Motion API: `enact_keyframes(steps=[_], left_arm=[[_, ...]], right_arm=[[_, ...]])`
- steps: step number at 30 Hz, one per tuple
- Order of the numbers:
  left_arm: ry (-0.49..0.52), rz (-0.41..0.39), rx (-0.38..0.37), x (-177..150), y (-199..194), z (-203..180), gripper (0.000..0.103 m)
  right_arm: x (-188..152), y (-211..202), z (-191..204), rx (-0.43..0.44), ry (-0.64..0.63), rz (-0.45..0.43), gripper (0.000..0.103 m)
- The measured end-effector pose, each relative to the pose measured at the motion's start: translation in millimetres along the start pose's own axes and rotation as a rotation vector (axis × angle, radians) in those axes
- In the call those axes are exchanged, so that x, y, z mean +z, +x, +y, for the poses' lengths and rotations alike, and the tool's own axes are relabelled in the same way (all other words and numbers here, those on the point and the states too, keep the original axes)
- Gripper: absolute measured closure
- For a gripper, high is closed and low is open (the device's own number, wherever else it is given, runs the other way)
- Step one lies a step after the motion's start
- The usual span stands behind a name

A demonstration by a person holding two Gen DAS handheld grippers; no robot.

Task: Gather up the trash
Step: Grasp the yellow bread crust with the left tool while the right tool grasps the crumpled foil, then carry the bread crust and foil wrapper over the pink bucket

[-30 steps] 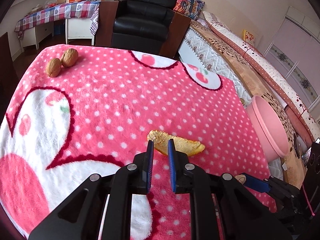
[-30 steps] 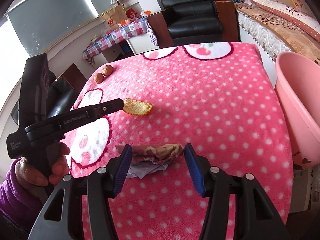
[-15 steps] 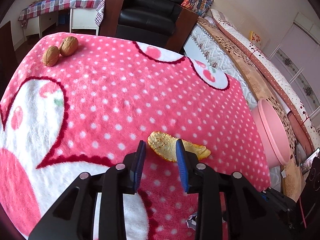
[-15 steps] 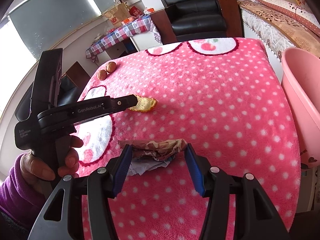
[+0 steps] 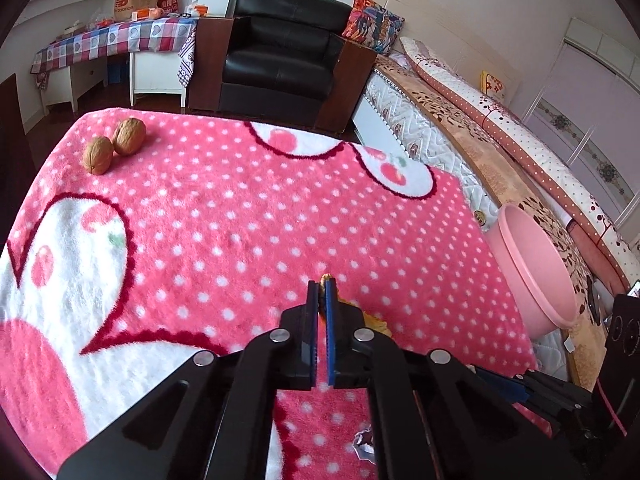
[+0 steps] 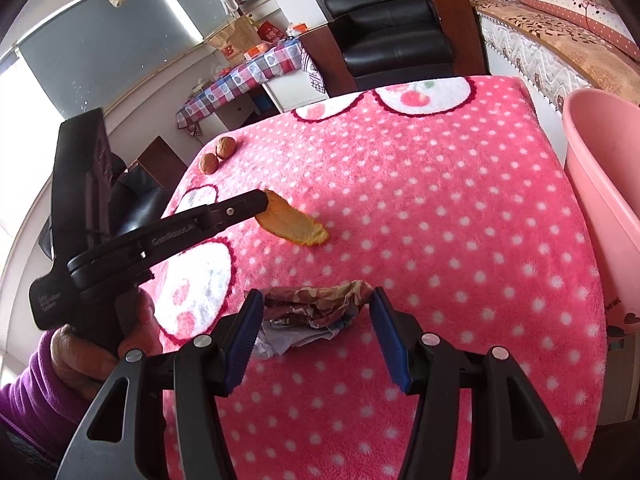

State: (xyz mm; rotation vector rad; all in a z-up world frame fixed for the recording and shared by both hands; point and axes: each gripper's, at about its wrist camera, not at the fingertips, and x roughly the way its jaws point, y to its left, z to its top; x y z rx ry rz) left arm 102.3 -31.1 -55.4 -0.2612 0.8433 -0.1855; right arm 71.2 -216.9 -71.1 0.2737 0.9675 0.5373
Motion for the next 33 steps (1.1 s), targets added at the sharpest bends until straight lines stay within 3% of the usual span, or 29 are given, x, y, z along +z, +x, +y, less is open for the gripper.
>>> enact_keyframes(steps=[2, 5, 9, 19, 33], left_arm=[[0.0, -0.012, -0.003, 2, -5, -1, 0.101], [-0.001, -0.029, -0.013, 4, -13, -2, 0.101], [0.003, -0.047, -0.022, 5, -22, -3, 0.101], [0.025, -0.088, -0.053, 10, -41, -16, 0.101], [0.115, -0.119, -0.109, 20, -52, -62, 0.101]], right_arm=[[0, 0, 3, -0.003, -0.011, 0.001, 0.05], [-3, 2, 4, 0.0, -0.018, 0.021, 0.086], [-8, -4, 5, 0.008, -0.02, 0.005, 0.095], [-2, -46, -1, -0.018, 0.007, -0.126, 0.096], [20, -106, -35, -0.162, 0.061, -0.28, 0.096]])
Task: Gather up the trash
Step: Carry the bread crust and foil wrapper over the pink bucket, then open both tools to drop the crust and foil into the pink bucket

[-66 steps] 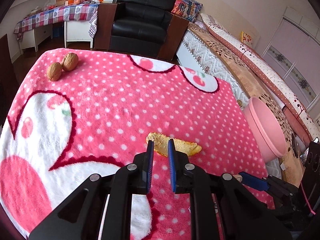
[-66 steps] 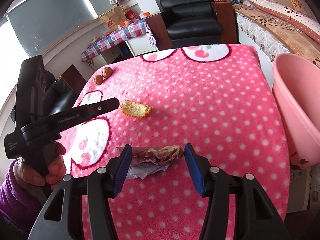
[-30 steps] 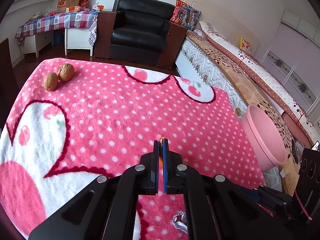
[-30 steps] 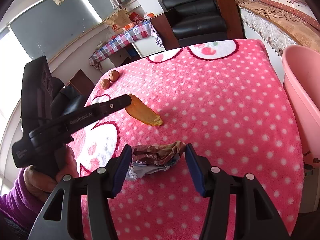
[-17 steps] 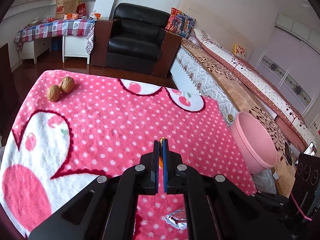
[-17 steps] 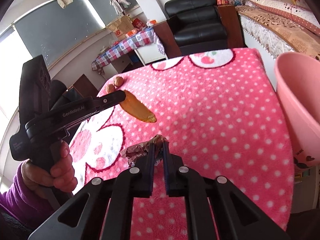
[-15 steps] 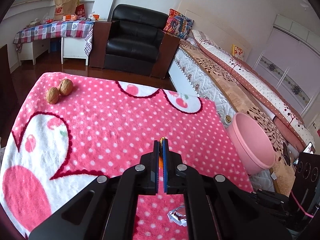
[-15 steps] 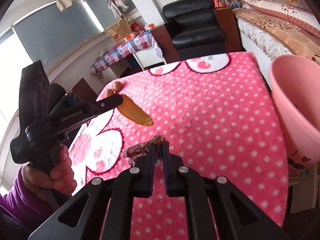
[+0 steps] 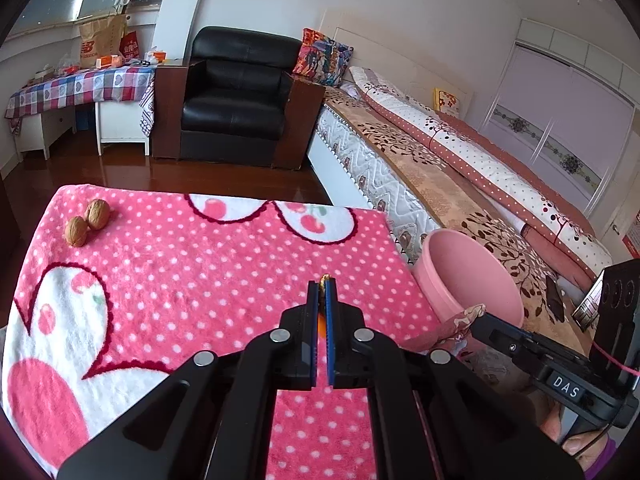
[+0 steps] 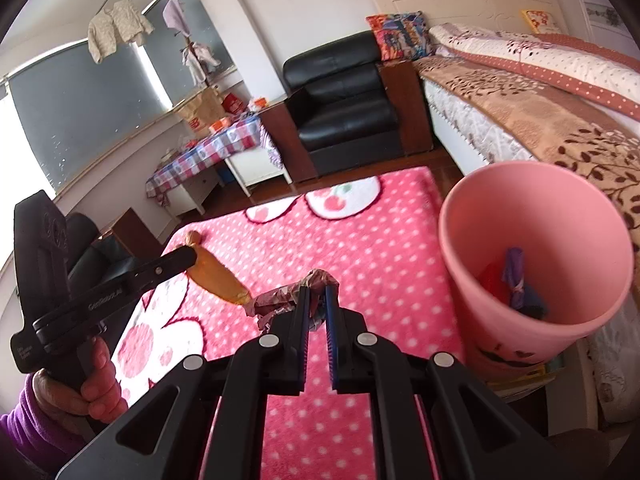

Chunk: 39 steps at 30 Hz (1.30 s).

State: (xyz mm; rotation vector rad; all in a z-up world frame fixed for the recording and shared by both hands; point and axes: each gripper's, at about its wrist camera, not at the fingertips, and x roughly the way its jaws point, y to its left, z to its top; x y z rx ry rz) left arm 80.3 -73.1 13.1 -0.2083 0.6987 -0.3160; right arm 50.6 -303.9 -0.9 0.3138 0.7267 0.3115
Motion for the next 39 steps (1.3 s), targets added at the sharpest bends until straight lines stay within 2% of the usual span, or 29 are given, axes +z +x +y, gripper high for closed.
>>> enact_keyframes(steps=[12, 21, 28, 39], left_arm=[[0.097, -0.004, -0.126, 19, 20, -69, 0.101], [0.177, 0.023, -0.215, 22, 54, -130, 0.101], [0.208, 0.069, -0.231, 17, 86, -158, 0.101], [0.239, 0.134, -0.237, 3, 115, -170, 0.101]], right_arm=[[28, -46, -60, -0.183, 0.071, -0.124, 0.096], [33, -63, -111, -0.305, 0.123, -0.164, 0.096], [34, -56, -132, -0.353, 0.127, -0.15, 0.096], [28, -37, -148, -0.361, 0.141, -0.106, 0.095]])
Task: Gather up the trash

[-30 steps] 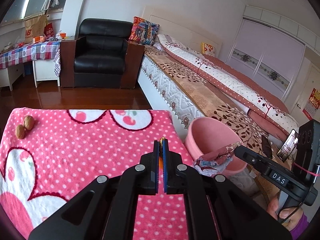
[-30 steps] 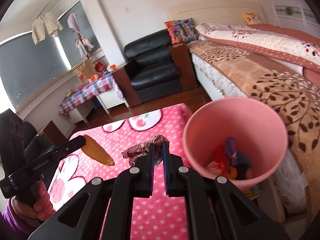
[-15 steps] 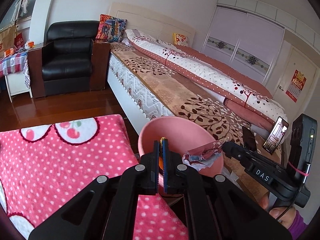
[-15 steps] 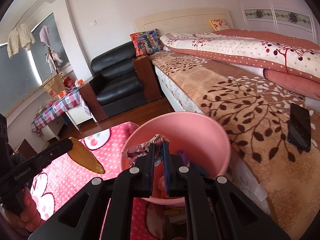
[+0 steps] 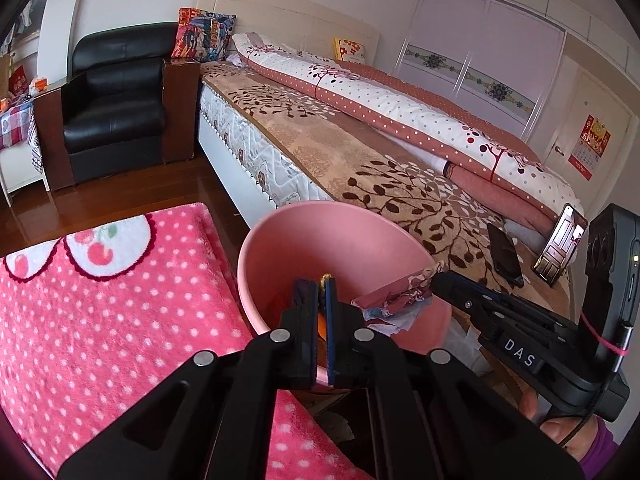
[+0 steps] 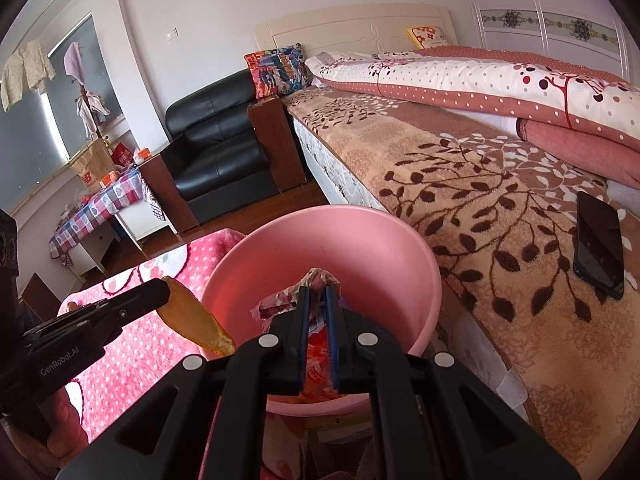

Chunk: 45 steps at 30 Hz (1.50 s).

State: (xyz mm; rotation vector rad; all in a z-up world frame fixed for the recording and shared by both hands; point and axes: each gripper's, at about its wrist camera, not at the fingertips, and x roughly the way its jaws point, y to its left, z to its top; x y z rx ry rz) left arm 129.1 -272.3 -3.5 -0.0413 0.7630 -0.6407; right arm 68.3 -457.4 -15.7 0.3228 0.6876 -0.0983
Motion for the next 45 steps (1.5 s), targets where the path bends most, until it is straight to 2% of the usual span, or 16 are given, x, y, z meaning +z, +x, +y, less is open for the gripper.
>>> enact_keyframes(steps=[9, 11, 13, 15, 16, 22, 27, 35, 45], left_arm=[[0.007, 0.024, -0.024, -4, 12, -5, 0.1], [0.006, 0.027, -0.027, -4, 13, -5, 0.1], [0.003, 0.029, -0.027, -4, 13, -5, 0.092], [-0.002, 0.023, -0.03, -3, 11, -5, 0.065], [-0.002, 0.019, -0.032, -3, 10, -5, 0.062], [0.007, 0.0, -0.022, -3, -1, -6, 0.061], [0.011, -0.017, 0.019, -7, -14, -7, 0.061], [0.01, -0.063, 0.112, -13, -41, -2, 0.061], [-0.002, -0.131, 0.176, -21, -76, 7, 0.061]], right_arm=[[-4, 11, -2, -0.002, -0.003, 0.023, 0.094], [-3, 11, -2, 0.004, 0.0, 0.025, 0.087], [-4, 12, -1, 0.007, -0.002, 0.025, 0.078], [-4, 11, 0, 0.008, -0.004, 0.023, 0.075], [-5, 10, 0, 0.009, -0.005, 0.022, 0.074], [-9, -1, 9, 0.011, -0.02, 0.004, 0.064], [-17, -13, 19, 0.023, -0.03, -0.005, 0.051], [-31, -31, 45, 0.041, -0.072, -0.011, 0.043], [-45, -52, 85, 0.059, -0.145, -0.034, 0.032]])
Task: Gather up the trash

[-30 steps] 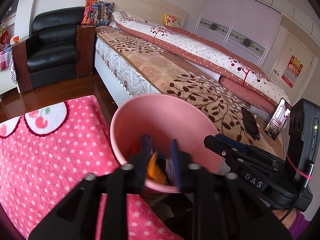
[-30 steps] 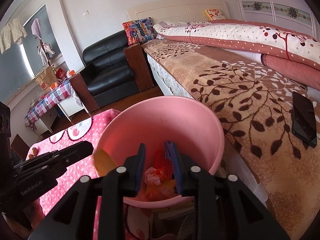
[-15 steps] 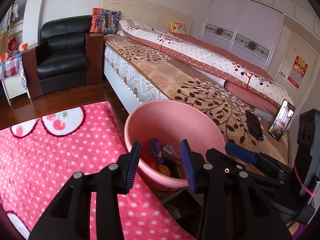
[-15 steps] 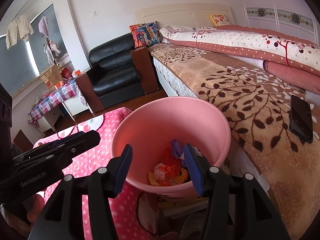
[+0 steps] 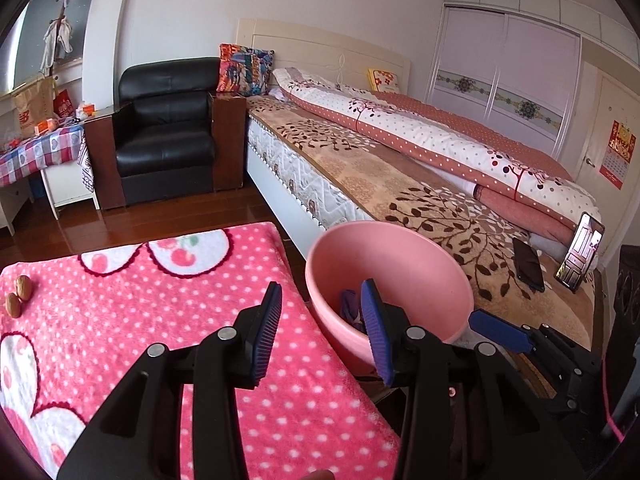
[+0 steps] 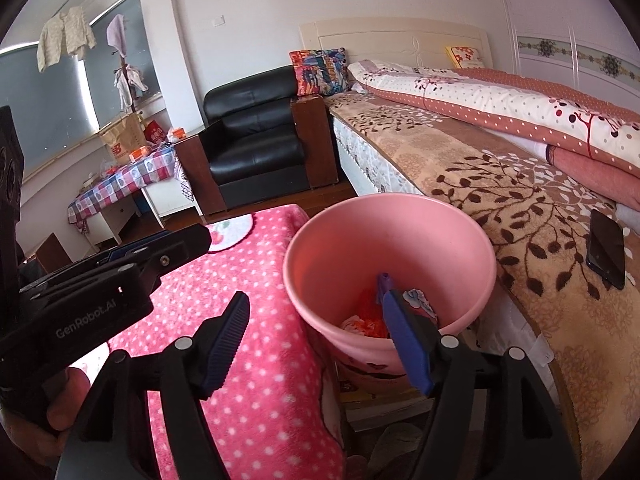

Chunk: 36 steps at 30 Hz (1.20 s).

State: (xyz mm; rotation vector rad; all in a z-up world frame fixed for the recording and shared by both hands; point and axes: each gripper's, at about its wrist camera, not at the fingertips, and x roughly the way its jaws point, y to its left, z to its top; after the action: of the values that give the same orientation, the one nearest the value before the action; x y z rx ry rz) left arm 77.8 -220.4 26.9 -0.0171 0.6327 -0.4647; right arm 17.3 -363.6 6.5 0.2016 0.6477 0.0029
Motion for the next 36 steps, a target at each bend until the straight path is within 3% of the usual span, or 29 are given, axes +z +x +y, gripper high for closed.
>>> enact_keyframes(steps=[13, 36], left_arm=[[-0.014, -0.061, 0.044, -5, -28, 13, 0.064], [-0.076, -0.078, 0.095, -21, -51, 55, 0.066]], right_arm=[[-4, -19, 32, 0.012, -0.028, -0.055, 0.031], [-18, -9, 76, 0.07, -0.058, -0.045, 0.031]])
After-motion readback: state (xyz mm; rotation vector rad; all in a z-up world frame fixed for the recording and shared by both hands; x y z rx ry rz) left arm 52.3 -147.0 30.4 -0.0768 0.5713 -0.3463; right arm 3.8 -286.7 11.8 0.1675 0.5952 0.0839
